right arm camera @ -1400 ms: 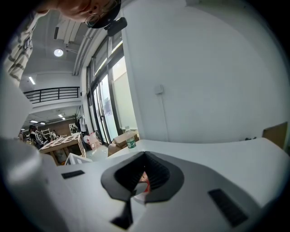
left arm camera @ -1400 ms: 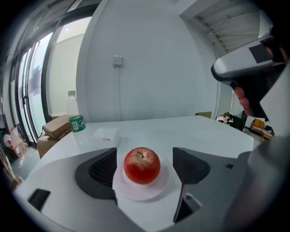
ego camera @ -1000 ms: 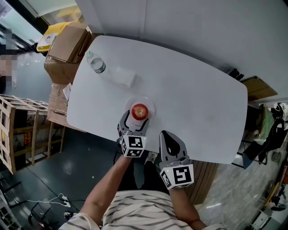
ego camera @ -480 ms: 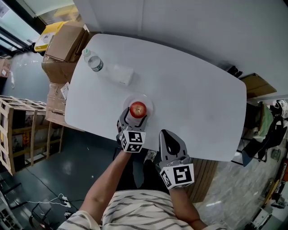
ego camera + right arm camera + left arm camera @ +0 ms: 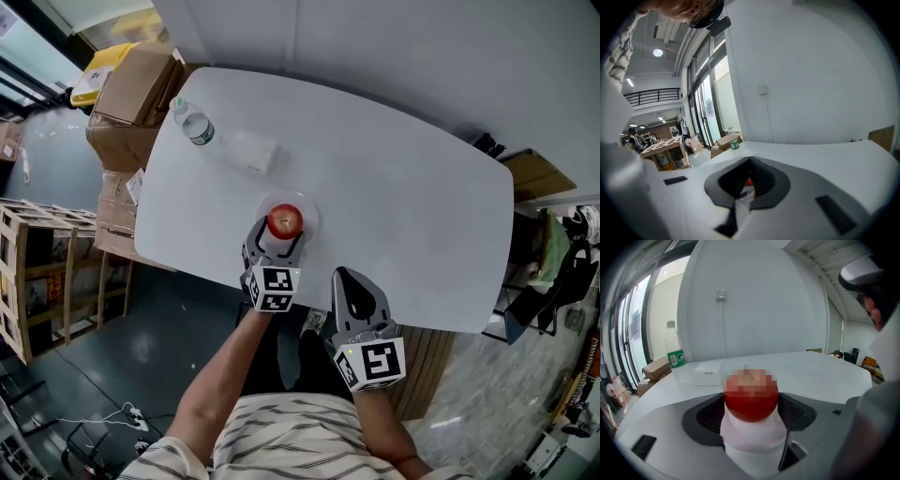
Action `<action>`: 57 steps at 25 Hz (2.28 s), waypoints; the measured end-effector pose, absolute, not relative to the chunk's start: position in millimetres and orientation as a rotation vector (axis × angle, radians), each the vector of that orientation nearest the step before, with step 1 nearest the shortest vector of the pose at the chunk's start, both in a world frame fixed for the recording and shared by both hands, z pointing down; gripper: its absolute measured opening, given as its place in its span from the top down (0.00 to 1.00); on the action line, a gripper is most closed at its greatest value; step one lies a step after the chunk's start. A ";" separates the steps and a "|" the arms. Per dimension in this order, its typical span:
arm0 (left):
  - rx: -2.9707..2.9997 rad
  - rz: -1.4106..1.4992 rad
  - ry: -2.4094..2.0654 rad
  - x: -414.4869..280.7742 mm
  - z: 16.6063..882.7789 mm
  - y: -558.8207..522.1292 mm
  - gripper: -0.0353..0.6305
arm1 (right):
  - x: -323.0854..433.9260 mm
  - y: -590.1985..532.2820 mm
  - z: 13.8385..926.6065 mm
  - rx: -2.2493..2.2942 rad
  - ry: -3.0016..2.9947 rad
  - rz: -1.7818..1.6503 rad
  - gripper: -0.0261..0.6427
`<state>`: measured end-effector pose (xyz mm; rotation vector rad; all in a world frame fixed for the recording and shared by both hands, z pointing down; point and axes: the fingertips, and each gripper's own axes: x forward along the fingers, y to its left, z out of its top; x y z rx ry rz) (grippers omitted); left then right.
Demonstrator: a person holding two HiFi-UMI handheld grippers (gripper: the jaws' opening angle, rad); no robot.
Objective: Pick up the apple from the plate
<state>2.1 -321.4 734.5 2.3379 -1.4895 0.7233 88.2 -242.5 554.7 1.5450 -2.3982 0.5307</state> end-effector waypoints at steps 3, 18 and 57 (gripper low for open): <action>2.336 0.703 -1.481 3.2 725.9 -321.4 0.40 | 88.3 -241.5 553.9 1.543 -2.405 0.529 0.94; 2.344 0.573 -1.548 1.6 634.5 -312.7 0.40 | 91.0 -241.8 522.8 1.563 -2.446 0.485 0.94; 2.397 0.308 -1.746 -10.9 418.8 -251.2 0.41 | 77.5 -236.2 405.9 1.526 -2.642 0.364 0.94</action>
